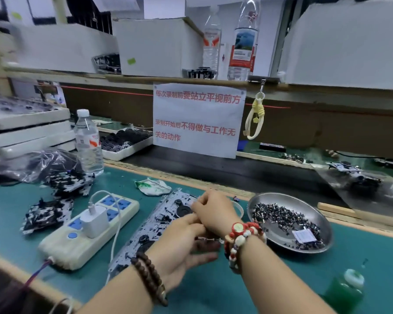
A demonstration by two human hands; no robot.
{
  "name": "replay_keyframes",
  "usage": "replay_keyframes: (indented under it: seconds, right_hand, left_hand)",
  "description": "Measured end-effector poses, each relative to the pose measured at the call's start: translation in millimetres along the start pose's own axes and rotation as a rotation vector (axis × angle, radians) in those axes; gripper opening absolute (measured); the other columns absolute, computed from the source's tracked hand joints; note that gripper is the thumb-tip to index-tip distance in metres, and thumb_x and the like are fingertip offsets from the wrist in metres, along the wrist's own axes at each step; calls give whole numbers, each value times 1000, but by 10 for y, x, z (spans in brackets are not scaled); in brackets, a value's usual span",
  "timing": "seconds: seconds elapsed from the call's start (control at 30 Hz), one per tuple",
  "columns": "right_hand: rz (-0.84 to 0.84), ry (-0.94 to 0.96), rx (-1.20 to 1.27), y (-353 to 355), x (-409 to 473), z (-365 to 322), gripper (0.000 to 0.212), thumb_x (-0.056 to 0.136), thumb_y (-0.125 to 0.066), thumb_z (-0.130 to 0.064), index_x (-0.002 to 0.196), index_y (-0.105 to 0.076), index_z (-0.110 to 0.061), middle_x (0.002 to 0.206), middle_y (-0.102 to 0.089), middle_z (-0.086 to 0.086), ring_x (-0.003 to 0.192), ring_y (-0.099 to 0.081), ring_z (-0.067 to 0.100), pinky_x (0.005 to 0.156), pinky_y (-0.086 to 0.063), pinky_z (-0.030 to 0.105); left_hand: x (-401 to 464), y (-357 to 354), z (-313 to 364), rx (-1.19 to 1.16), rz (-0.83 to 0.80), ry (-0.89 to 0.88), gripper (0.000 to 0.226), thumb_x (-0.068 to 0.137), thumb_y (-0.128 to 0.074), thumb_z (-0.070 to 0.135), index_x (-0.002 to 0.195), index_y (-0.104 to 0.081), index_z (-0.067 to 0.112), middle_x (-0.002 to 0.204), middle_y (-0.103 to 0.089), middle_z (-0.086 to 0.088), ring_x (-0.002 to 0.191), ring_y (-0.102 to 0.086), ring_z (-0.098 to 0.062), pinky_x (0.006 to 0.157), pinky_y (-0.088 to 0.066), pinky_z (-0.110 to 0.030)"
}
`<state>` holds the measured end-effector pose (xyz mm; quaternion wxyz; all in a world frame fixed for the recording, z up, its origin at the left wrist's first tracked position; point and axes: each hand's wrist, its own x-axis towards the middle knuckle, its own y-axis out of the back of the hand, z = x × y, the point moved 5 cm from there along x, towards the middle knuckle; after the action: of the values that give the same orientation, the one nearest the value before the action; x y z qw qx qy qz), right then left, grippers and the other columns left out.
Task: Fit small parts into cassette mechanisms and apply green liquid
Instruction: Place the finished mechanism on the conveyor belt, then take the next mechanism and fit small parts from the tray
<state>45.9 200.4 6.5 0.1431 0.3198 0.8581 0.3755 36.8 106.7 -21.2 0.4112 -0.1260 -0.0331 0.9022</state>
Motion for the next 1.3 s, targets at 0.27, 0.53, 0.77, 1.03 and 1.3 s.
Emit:
replay_keyframes:
  seconds: [0.27,0.53,0.77,1.03,1.3]
  right_hand:
    - [-194,-52,-47,-439,-7,-35,24,93,-38,-13,70,-43,-14,96,-56,15,92,-57,26,91,-50,43]
    - [-98,-61,-43,-666,-204,17,28,89,-51,-35,106,-38,-16,96,-57,0,94,-57,23,72,-41,29]
    - [-37,-5,173,-657,-222,103,23,90,-55,-28,96,-33,-23,71,-50,-6,56,-47,4,43,-29,17]
    - [31,-24,442,-84,-468,432,23,86,-61,-28,90,-38,-29,66,-57,1,47,-52,7,64,-57,39]
    - [92,-237,178,391,-882,1316,25,89,-57,-32,92,-32,-32,64,-54,-4,60,-49,11,75,-54,39]
  left_hand:
    - [-137,618,164,693,322,-432,17,92,-47,14,89,-59,25,69,-60,11,56,-53,2,53,-40,-11]
    - [160,1063,-92,1124,412,-205,39,98,-36,34,136,-33,23,140,-39,3,128,-39,-14,103,-31,-27]
    - [79,1069,85,886,439,-286,35,96,-44,27,131,-41,27,134,-47,9,119,-46,-9,102,-37,-26]
    - [-121,639,327,675,242,-446,17,91,-48,36,102,-47,49,107,-48,36,89,-53,16,67,-38,-5]
    - [78,-242,-359,551,-55,-338,29,91,-53,21,104,-47,47,116,-46,29,89,-57,8,65,-41,-2]
